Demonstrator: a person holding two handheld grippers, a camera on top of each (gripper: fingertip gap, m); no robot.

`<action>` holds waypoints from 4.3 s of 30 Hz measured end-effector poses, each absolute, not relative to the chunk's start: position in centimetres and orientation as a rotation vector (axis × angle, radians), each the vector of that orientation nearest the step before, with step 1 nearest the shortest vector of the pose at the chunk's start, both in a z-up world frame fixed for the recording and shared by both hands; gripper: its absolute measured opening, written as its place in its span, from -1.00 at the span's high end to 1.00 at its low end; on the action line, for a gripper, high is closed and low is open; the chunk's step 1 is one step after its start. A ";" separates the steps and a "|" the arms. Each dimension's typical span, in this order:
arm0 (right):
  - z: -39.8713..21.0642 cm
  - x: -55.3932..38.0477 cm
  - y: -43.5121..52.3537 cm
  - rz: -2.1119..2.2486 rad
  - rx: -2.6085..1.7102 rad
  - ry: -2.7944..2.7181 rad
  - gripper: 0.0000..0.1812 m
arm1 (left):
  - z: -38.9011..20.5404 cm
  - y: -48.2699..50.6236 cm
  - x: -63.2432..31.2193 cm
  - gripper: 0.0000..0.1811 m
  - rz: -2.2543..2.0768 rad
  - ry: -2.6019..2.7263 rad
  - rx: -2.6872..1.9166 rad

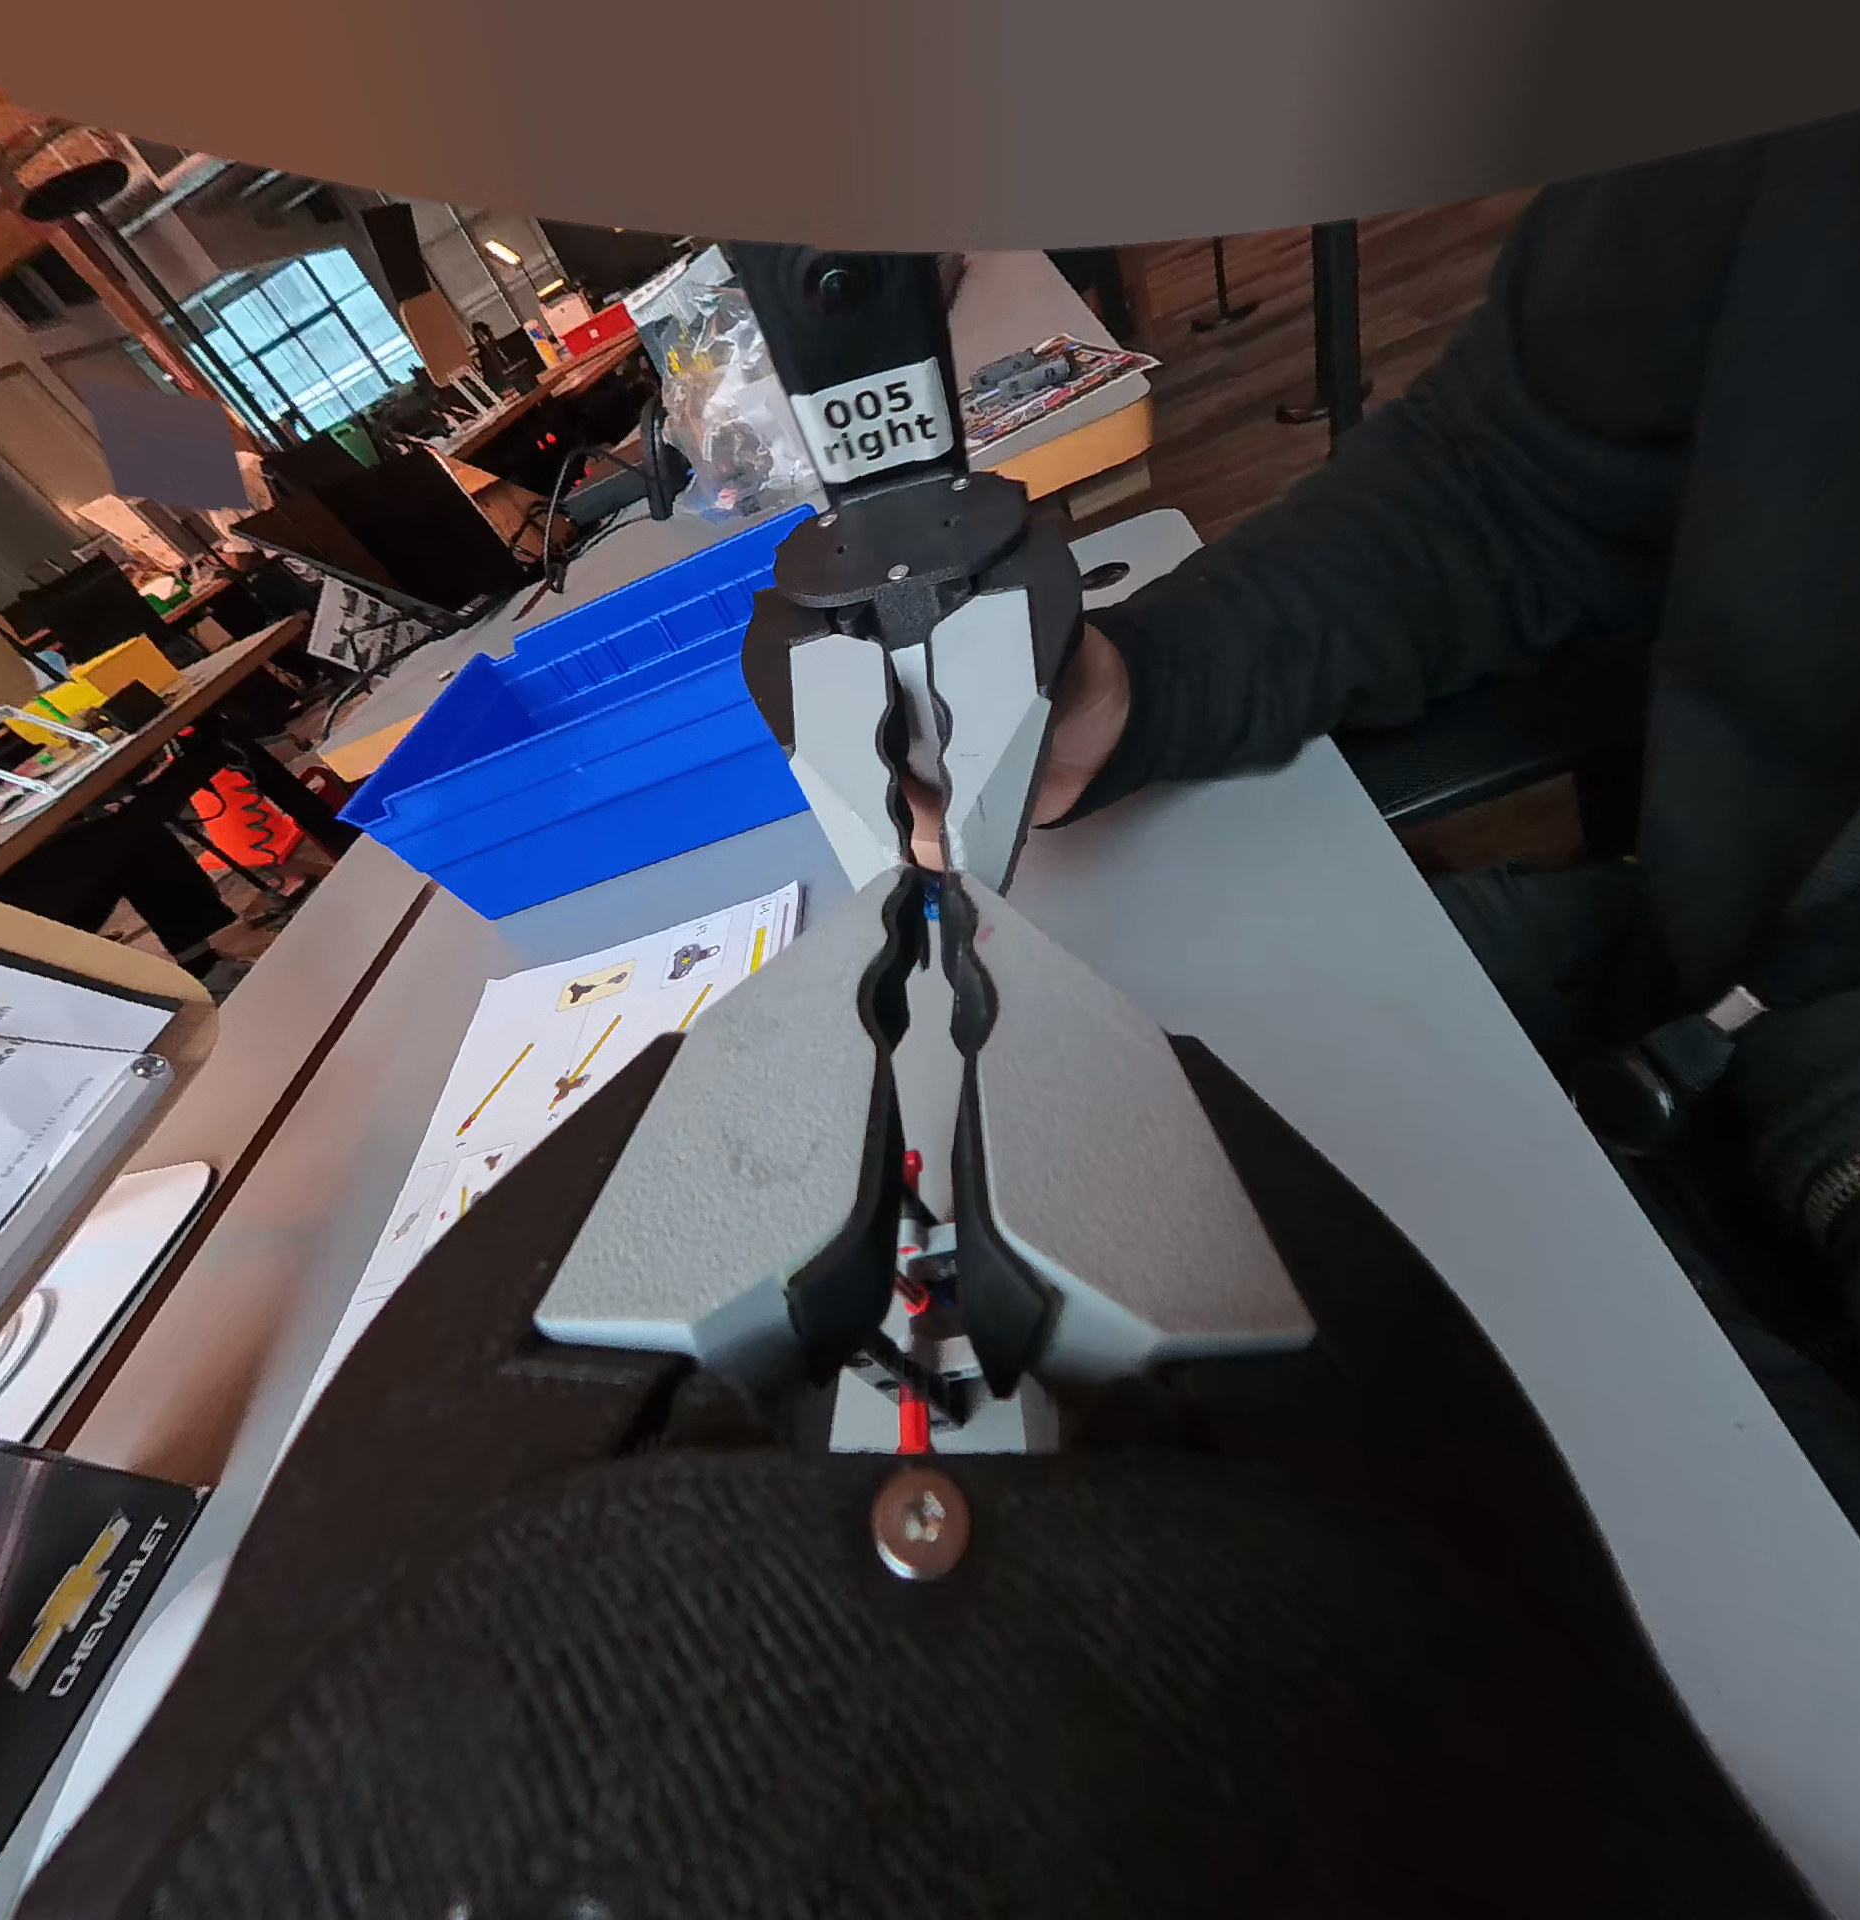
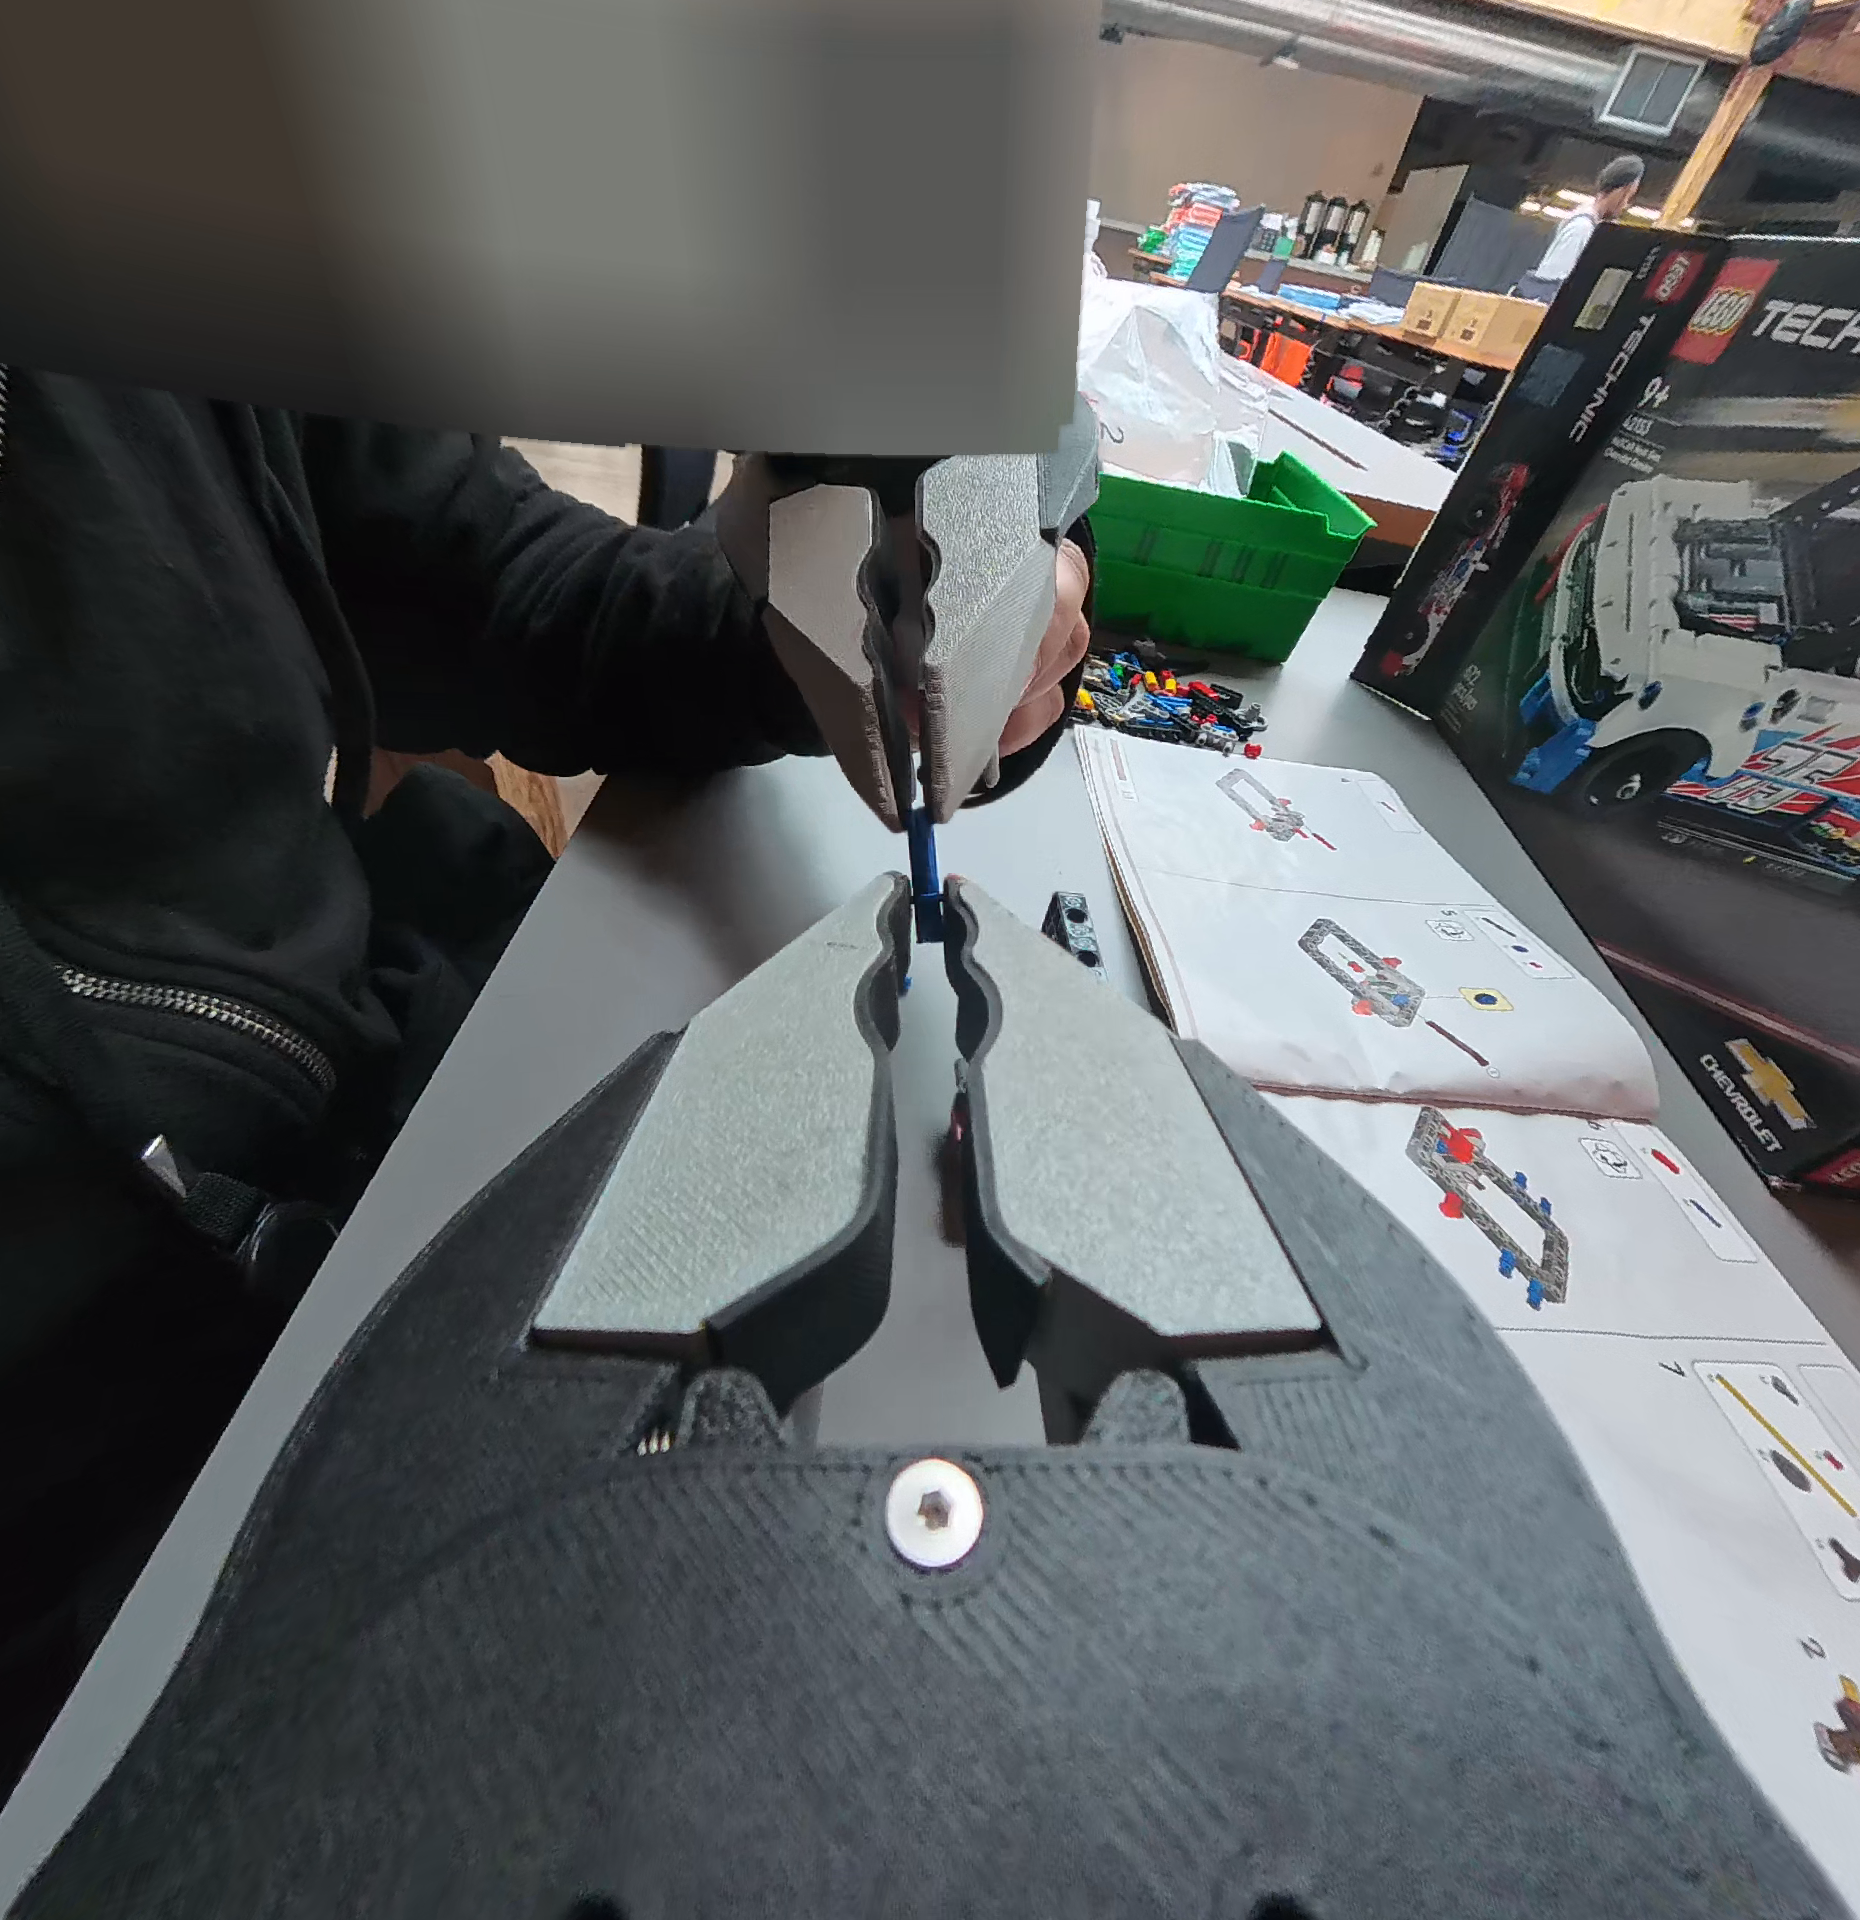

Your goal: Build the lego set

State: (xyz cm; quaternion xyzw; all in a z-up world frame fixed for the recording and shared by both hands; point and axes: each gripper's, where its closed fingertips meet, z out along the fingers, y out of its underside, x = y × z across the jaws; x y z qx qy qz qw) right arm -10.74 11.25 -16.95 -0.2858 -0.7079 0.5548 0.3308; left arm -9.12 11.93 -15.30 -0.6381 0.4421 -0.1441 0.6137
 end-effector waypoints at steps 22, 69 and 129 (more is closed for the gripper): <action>-15.6 -9.6 10.5 1.829 -0.770 -1.850 0.98 | -14.0 11.1 -8.6 0.98 -0.439 0.993 -1.352; -17.6 -11.4 14.0 1.549 -1.003 -1.806 0.99 | -17.9 14.1 -10.9 0.87 -0.114 1.025 -1.526; -16.9 -10.9 14.1 1.777 -1.052 -1.766 0.93 | -17.6 14.4 -11.2 0.97 0.122 1.062 -1.449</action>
